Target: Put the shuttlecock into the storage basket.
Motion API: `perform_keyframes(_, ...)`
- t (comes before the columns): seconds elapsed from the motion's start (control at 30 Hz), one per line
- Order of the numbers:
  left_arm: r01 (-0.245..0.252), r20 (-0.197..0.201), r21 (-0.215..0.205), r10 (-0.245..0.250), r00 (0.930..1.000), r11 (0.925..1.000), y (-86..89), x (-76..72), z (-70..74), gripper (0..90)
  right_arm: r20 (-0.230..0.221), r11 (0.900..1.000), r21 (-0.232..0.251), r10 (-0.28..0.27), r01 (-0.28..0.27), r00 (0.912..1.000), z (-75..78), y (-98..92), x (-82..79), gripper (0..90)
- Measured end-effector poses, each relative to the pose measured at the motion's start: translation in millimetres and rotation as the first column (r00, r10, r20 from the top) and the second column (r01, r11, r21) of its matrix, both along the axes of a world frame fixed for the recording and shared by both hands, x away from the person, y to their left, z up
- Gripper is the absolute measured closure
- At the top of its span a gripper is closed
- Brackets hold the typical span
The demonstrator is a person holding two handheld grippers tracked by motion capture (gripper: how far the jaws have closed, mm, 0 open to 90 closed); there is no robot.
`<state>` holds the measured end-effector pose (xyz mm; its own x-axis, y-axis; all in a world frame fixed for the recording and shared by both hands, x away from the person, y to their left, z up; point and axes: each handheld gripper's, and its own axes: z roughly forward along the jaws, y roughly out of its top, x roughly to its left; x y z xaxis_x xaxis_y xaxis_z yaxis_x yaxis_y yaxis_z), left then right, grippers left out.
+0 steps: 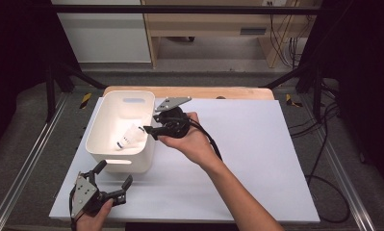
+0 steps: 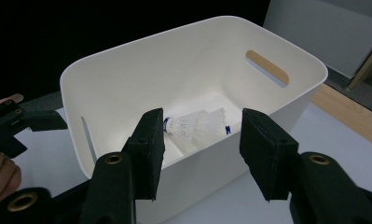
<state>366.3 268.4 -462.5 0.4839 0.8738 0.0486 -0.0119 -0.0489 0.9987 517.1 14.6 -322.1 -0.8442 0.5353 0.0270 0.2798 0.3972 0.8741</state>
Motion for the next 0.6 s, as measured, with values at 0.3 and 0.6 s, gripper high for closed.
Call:
perform_keyframes(0.3, 0.0, 0.0, -0.001, 0.0, 1.0, 1.0, 0.2, 0.0, -0.1, 0.8, 0.002, 1.0, 0.002, -0.026, 0.026, 0.9997, 2.0, -14.0, 2.4, 49.1)
perform_keyframes(0.6, -0.001, 0.001, -0.005, 0.001, 1.0, 1.0, 0.4, -0.2, -0.1, 0.8, 0.007, 0.999, 0.005, -0.051, 0.051, 0.9987, 4.8, -27.3, 4.4, 47.2)
